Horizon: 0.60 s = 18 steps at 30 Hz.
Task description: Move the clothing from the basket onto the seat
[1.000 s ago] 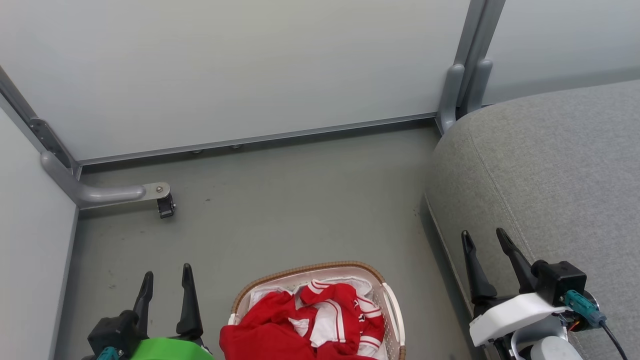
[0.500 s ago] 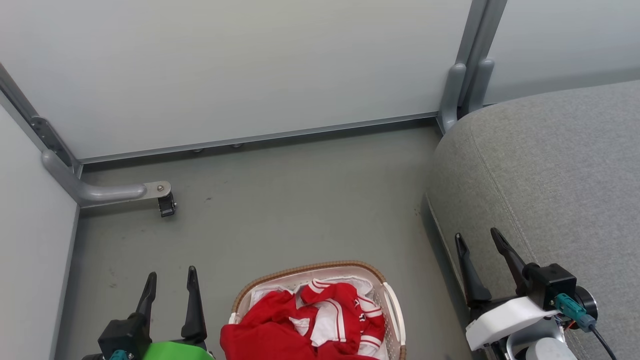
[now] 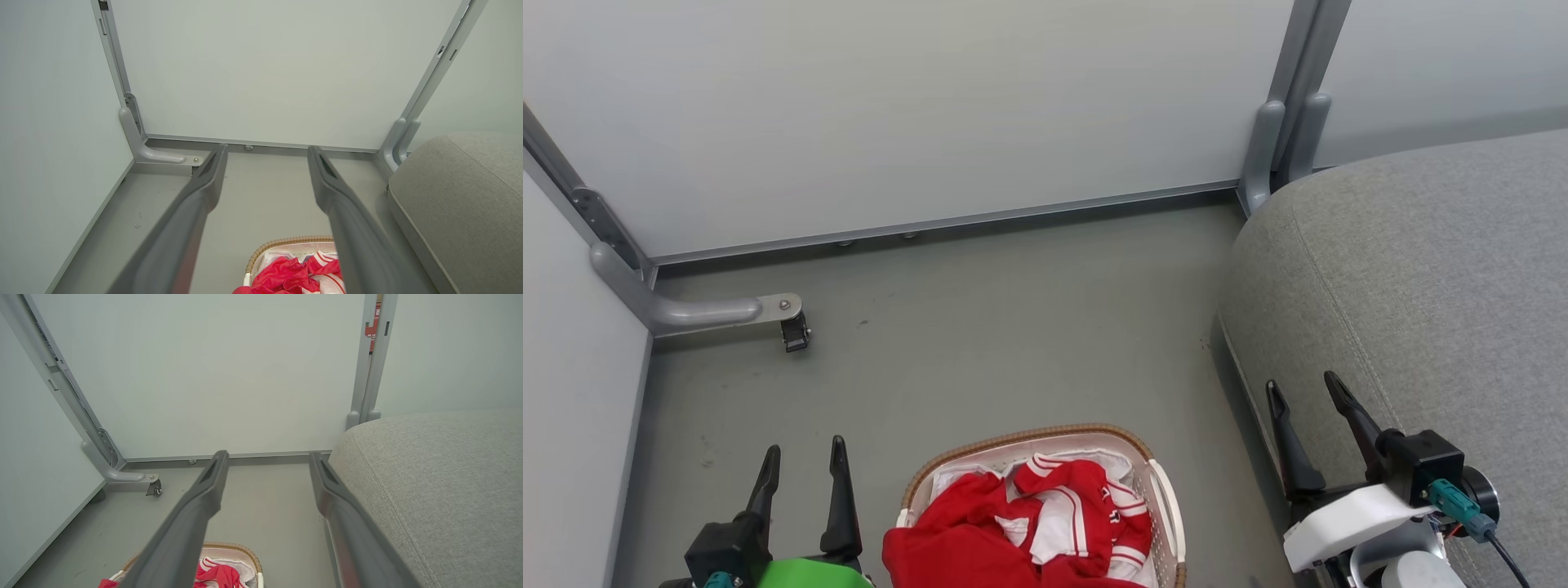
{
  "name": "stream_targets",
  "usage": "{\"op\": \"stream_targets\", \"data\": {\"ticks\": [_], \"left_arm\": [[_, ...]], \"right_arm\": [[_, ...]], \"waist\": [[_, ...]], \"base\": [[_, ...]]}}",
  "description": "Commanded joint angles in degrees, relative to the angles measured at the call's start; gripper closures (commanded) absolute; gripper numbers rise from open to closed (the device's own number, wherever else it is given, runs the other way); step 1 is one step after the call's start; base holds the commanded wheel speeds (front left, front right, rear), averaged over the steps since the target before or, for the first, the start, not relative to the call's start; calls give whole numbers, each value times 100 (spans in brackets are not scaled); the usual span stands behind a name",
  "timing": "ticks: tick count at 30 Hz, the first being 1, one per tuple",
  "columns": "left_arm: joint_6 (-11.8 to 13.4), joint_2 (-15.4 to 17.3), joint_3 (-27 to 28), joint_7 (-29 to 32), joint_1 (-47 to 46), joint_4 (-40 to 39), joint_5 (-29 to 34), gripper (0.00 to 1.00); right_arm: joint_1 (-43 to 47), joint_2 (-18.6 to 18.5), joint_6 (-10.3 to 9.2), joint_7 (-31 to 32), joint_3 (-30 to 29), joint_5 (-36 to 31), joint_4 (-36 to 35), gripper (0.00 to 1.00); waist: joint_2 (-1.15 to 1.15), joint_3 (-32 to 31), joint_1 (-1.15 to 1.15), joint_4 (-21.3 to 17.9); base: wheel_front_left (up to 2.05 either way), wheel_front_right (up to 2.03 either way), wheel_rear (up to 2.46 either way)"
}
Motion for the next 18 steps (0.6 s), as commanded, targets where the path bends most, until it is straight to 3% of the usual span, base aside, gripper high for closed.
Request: {"op": "stream_targets", "data": {"ticks": [1,11,18], "left_arm": [[20,36,-4,-6,64,-1,-31,0],[-12,36,-113,-6,-134,-52,66,0],[-57,34,-419,-4,-621,-118,278,0]], "right_arm": [[49,-32,0,-24,-1,-46,-24,0],[-99,-33,0,-20,-76,-108,-129,0],[-440,-33,-1,-20,-195,-378,-346,0]], "waist": [[0,6,0,0],[0,253,0,17],[0,910,0,30]], "base": [[0,0,0],[0,0,0],[0,0,0]]}}
